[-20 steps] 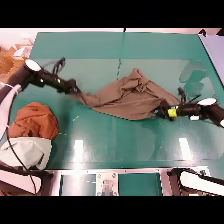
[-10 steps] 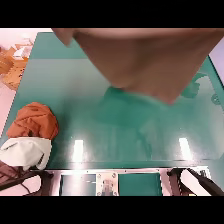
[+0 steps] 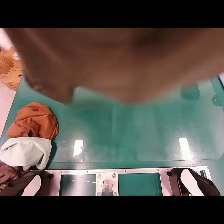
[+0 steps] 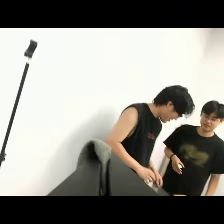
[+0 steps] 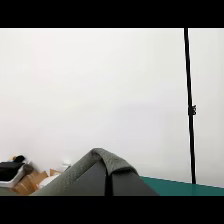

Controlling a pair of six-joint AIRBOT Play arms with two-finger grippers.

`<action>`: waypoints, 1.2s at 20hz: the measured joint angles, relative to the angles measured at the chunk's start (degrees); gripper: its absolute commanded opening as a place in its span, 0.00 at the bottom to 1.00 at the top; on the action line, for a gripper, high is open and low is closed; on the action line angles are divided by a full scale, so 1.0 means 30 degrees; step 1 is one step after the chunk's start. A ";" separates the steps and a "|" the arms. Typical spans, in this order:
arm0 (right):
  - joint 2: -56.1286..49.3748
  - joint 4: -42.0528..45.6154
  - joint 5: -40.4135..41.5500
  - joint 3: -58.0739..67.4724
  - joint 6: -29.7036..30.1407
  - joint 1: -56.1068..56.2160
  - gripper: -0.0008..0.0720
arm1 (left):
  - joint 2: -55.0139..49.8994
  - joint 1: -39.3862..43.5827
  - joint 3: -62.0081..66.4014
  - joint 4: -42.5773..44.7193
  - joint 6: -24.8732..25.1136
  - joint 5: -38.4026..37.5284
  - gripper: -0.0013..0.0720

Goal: Fold the shirts.

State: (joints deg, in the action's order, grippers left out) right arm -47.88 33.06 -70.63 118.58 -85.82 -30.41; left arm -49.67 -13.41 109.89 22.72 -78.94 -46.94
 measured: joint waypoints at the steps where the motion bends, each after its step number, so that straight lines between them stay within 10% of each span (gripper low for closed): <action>1: 0.0080 0.0095 -0.0168 -0.0270 -0.0015 -0.0007 0.04 | 0.0153 -0.0007 -0.0015 0.0393 0.0051 0.0000 0.05; 12: -0.0058 0.0539 0.0743 -1.3442 0.2251 0.0073 0.04 | -0.8568 0.4211 -0.0087 0.4437 -0.0029 -0.5289 0.05; 20: -0.7970 -0.0291 0.5712 -1.8914 0.5304 0.0423 0.04 | -1.8688 0.9238 -0.0080 0.6951 -0.0022 -0.0364 0.06; 22: -1.0229 -0.0765 0.6200 -1.8724 0.5901 0.0641 0.23 | -1.9985 0.9406 -0.0080 0.7125 -0.0022 0.0510 0.80; 24: -1.1956 -0.0976 0.6499 -1.8265 0.6288 0.0765 0.43 | -2.0597 0.9267 0.0080 0.7147 -0.0029 0.0947 0.85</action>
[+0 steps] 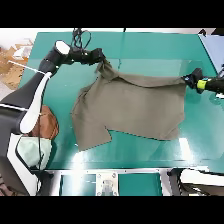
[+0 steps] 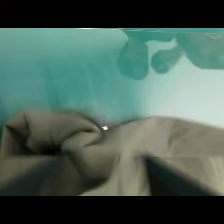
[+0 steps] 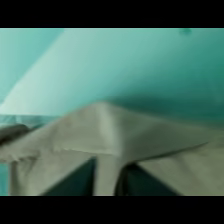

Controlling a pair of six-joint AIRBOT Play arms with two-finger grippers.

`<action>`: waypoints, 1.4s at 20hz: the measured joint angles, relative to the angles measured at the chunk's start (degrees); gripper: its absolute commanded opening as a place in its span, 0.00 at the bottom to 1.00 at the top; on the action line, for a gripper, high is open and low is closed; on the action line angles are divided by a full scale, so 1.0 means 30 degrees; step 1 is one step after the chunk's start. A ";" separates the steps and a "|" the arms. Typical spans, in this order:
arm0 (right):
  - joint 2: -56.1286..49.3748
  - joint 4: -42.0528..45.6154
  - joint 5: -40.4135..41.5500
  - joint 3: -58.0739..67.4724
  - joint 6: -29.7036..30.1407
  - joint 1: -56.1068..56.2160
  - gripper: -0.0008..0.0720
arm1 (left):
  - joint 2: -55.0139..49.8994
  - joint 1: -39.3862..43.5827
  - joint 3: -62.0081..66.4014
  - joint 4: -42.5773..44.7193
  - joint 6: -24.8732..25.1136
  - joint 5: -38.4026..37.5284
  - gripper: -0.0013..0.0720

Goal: Fold the shirts.

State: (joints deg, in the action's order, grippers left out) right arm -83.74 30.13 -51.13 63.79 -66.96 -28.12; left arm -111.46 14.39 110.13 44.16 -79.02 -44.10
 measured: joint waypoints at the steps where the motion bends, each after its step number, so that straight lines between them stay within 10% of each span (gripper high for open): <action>1: -0.0576 -0.0073 0.0036 0.0313 0.0117 -0.0051 0.43 | -0.0204 -0.0248 0.0262 0.0007 0.0000 -0.0044 0.85; 15: 0.3832 0.6885 -0.7074 -0.2652 -0.1741 -0.6156 0.32 | 0.1151 -0.8393 -0.1945 0.0670 -0.0051 -1.5759 0.85; 24: 0.6761 0.8816 -0.6798 -0.8225 -0.3315 -0.7854 0.38 | 0.1851 -0.7817 -1.0367 0.1727 0.1100 -1.4054 0.85; 25: 0.6812 0.8845 -0.6798 -0.8575 -0.3359 -0.7883 0.38 | 0.1916 -0.7475 -1.0688 0.1698 0.1239 -1.3733 0.79; 28: 0.6914 0.8918 -0.6805 -0.9209 -0.3446 -0.7934 0.39 | 0.1894 -0.6513 -1.1234 0.2193 0.1596 -1.2692 0.16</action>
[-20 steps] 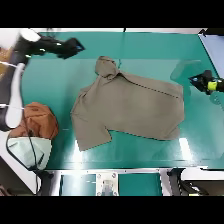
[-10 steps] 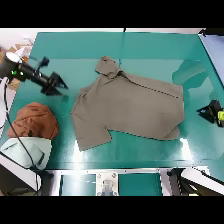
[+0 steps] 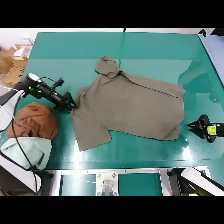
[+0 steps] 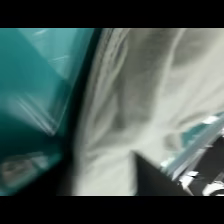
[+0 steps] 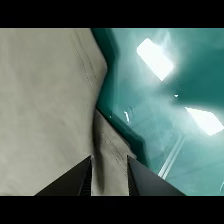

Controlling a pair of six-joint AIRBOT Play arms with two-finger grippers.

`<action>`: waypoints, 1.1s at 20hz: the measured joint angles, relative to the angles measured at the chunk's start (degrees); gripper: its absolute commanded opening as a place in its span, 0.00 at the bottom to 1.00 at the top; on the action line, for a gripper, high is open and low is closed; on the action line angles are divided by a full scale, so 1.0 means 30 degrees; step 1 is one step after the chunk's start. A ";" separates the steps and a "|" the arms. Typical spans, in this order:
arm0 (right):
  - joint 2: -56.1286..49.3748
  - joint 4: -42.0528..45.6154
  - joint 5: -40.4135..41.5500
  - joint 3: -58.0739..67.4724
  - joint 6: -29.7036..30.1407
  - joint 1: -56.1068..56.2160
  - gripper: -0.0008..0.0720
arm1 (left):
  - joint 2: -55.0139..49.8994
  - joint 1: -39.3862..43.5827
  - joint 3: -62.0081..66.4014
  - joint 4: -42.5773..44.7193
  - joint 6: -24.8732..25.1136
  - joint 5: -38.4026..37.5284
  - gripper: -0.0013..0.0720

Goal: Fold the shirts.

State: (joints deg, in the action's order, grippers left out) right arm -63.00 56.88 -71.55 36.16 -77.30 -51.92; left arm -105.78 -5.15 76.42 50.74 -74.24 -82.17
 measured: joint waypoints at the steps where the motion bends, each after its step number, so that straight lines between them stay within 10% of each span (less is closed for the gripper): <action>1: 0.0007 0.0022 0.0007 -0.0109 -0.0036 -0.0007 0.44 | -0.0007 0.0240 -0.0095 0.0233 0.0219 0.0255 0.05; 16: -0.0991 -0.0780 0.0940 -0.3359 -0.0583 0.0080 0.49 | -0.0007 0.0386 0.1399 0.0576 0.1231 0.0641 0.05; 20: -0.1749 -0.1836 0.1792 -0.3752 0.0255 0.0954 0.03 | -0.0007 0.0386 0.1443 0.0561 0.1290 0.0663 0.05; 22: -0.1887 -0.2091 0.1858 -0.3759 0.0539 0.1341 0.04 | 0.0058 0.0386 0.1450 0.0488 0.1377 0.0597 0.05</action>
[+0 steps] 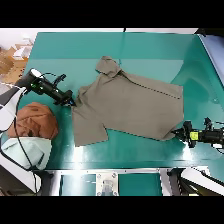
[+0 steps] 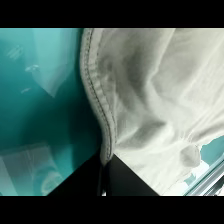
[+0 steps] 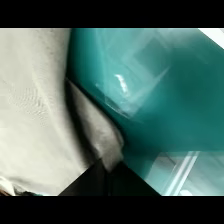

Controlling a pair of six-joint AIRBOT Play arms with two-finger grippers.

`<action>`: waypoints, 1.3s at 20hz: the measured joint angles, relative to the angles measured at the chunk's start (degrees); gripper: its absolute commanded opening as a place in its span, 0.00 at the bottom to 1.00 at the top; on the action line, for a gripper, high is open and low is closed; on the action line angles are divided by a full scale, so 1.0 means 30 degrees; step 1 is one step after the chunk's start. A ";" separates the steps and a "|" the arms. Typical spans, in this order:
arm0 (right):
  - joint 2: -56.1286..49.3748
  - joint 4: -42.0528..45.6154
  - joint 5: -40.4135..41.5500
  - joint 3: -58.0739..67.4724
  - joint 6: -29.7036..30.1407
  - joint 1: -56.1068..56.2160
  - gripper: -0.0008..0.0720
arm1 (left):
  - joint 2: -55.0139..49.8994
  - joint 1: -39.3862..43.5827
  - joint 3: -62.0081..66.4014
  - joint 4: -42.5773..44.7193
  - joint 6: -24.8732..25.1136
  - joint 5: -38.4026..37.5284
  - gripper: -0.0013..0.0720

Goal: Fold the shirts.

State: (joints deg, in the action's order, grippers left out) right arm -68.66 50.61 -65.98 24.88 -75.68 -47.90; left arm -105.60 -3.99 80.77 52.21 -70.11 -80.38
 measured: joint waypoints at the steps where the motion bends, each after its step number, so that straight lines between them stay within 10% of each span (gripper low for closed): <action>1: 0.0007 -0.0168 -0.0007 0.0138 0.0175 0.0131 0.04 | 0.0189 0.0000 0.0000 -0.0197 0.0124 -0.0051 0.05; 14: 0.7788 -0.9340 0.0095 1.9394 0.1086 0.0415 0.04 | 1.2123 -0.0007 0.9806 -0.5049 0.0211 0.4160 0.05; 19: 0.8998 -0.8247 0.2055 2.5718 0.0845 0.0415 0.04 | 1.6990 -0.0007 1.2320 -0.3628 -0.0248 0.7745 0.05; 26: 0.9318 -0.4648 0.1421 2.5070 -0.1078 0.0474 0.04 | 1.8833 -0.0007 1.0550 -0.0219 -0.2208 0.6615 0.05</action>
State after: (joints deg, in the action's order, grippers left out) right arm -40.71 36.67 -61.71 100.09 -78.91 -46.48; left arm -49.10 -4.01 112.42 51.55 -76.73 -60.53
